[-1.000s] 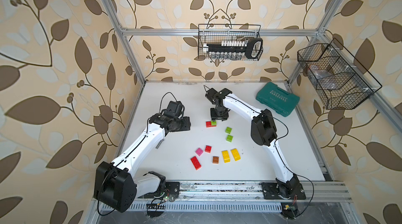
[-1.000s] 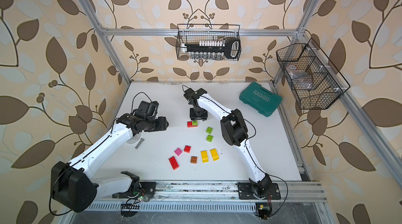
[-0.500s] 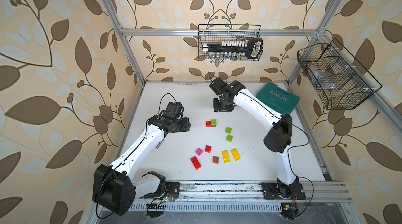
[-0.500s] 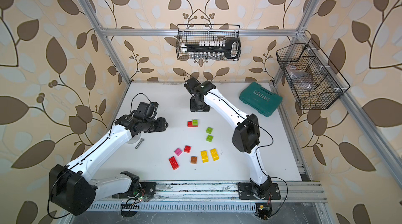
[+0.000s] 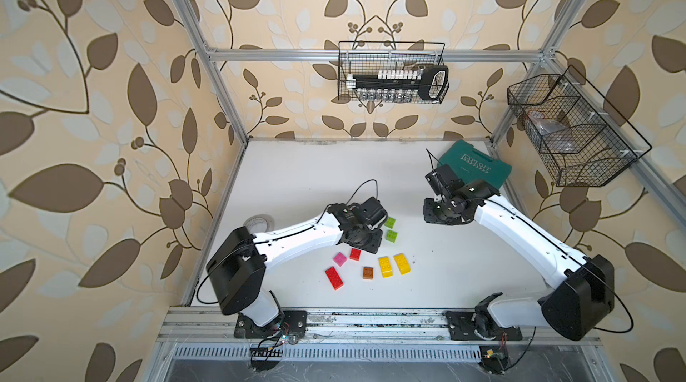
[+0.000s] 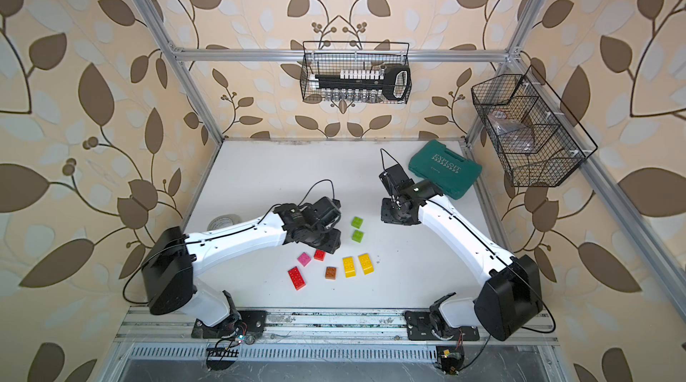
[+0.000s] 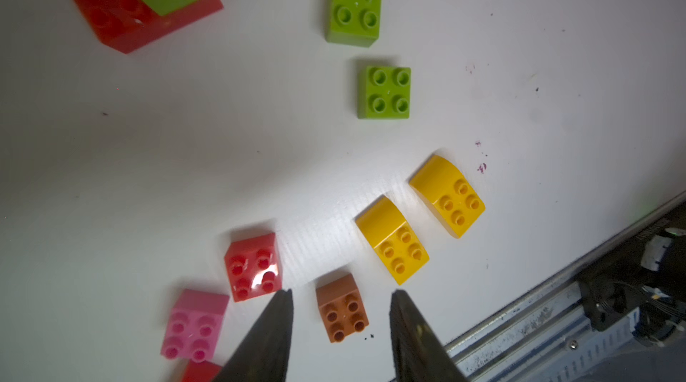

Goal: Assemble the letter s with lego
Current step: Pick up the lego brick from the center of the board.

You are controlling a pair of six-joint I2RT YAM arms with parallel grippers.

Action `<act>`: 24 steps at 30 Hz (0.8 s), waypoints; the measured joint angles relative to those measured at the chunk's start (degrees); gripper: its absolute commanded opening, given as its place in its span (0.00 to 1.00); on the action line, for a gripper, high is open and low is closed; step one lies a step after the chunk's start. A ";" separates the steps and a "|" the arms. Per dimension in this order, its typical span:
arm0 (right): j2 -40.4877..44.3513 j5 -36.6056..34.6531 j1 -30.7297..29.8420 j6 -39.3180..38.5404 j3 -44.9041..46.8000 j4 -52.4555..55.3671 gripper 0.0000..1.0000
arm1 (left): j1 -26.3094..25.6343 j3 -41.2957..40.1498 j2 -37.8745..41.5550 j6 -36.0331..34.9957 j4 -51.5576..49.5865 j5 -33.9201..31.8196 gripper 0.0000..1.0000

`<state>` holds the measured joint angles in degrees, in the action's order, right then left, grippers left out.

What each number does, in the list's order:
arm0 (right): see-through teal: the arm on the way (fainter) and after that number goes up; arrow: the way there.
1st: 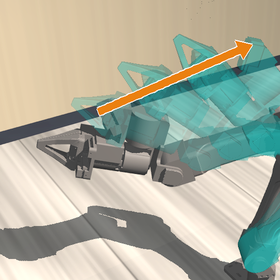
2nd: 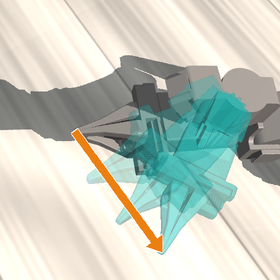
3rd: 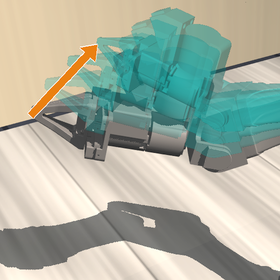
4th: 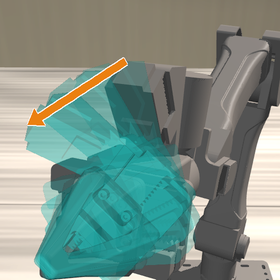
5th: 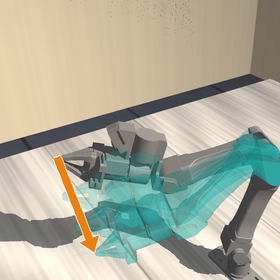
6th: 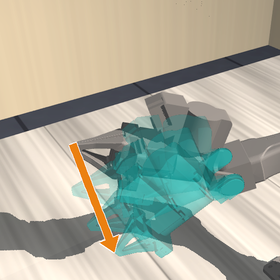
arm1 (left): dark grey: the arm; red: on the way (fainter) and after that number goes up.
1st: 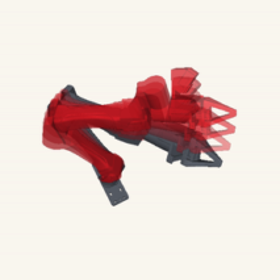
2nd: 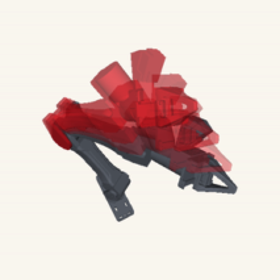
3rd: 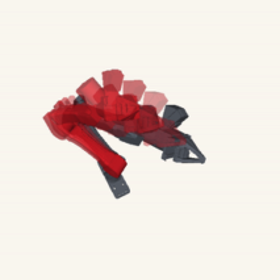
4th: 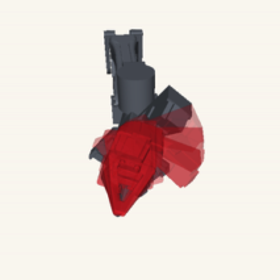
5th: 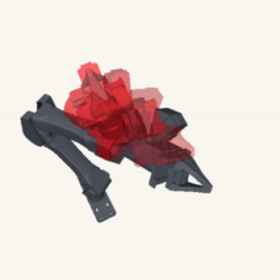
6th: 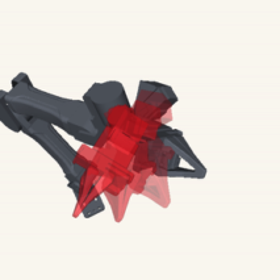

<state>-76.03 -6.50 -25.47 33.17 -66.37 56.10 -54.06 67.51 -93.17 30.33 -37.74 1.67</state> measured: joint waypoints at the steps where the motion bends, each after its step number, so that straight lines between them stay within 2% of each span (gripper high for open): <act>1: 1.84 0.55 1.03 -0.52 0.94 -0.09 0.41 | -1.33 2.14 -2.93 0.70 -0.37 -0.76 0.47; 7: 9.53 4.24 8.31 -4.44 4.15 -0.61 0.49 | -6.12 20.20 -20.50 2.10 -3.28 -4.37 0.53; 10: 11.04 6.10 11.61 -6.58 5.18 -0.28 0.55 | -6.78 25.31 -25.88 2.25 -4.20 -5.35 0.58; 15: 12.09 8.50 13.25 -8.72 5.53 0.02 0.60 | -6.64 30.42 -30.40 2.21 -8.11 -7.96 0.65; 24: 12.04 11.10 13.25 -9.25 6.05 -0.26 0.61 | -6.62 33.59 -30.71 1.40 -13.22 -12.00 0.70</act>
<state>-63.99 4.60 -12.23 23.92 -60.31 55.83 -60.69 101.10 -123.87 31.73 -50.96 -10.33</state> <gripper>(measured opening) 0.612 0.693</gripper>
